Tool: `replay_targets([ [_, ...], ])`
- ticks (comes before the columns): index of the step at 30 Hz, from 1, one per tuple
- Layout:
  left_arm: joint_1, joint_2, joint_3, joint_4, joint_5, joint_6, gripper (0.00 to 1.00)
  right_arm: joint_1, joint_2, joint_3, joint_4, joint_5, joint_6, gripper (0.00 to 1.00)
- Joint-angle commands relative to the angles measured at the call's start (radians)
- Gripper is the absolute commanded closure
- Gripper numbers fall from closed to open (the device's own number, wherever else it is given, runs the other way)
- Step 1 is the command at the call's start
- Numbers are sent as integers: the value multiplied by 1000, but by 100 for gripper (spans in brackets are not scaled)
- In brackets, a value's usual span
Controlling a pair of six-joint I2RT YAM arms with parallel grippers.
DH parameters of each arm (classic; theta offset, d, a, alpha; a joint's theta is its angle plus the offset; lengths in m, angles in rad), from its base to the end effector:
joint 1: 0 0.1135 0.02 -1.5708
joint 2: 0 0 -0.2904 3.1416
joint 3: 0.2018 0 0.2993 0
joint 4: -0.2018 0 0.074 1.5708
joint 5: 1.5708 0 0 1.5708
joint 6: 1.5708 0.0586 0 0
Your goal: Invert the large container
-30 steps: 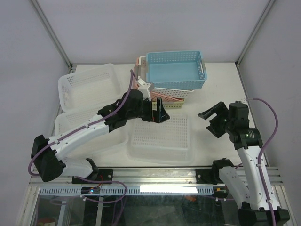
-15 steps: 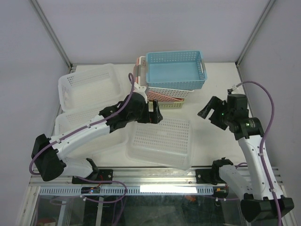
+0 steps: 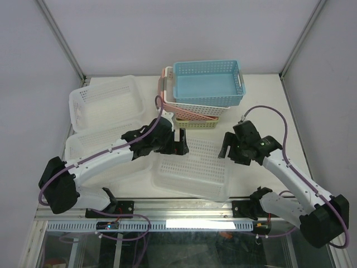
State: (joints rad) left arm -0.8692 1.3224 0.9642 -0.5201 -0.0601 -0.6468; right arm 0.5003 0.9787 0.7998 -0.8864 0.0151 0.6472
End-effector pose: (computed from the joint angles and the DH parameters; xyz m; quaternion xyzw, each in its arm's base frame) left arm 0.2149 -0.2489 0.2464 0.0942 0.9356 -0.2127 0.2658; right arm 0.1947 0.1054 0.2453 0.0729 0.9655 0.1296 0.2140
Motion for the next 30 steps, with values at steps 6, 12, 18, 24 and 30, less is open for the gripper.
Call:
replay_targets([
  [6, -111, 213, 45, 255, 274, -60, 1, -309, 172, 19, 140, 106, -109, 23],
  [12, -166, 322, 226, 330, 371, -37, 1, -466, 193, 202, 126, 193, -190, 16],
  [18, -145, 232, 255, 280, 258, 35, 1, -467, 53, 297, -4, 243, -184, 11],
  [24, -115, 233, 243, 248, 105, 100, 1, -469, -139, 255, -209, 305, -45, 12],
  [30, -42, 285, 244, 242, 130, 152, 1, -469, -228, 119, -220, 179, 83, 39],
])
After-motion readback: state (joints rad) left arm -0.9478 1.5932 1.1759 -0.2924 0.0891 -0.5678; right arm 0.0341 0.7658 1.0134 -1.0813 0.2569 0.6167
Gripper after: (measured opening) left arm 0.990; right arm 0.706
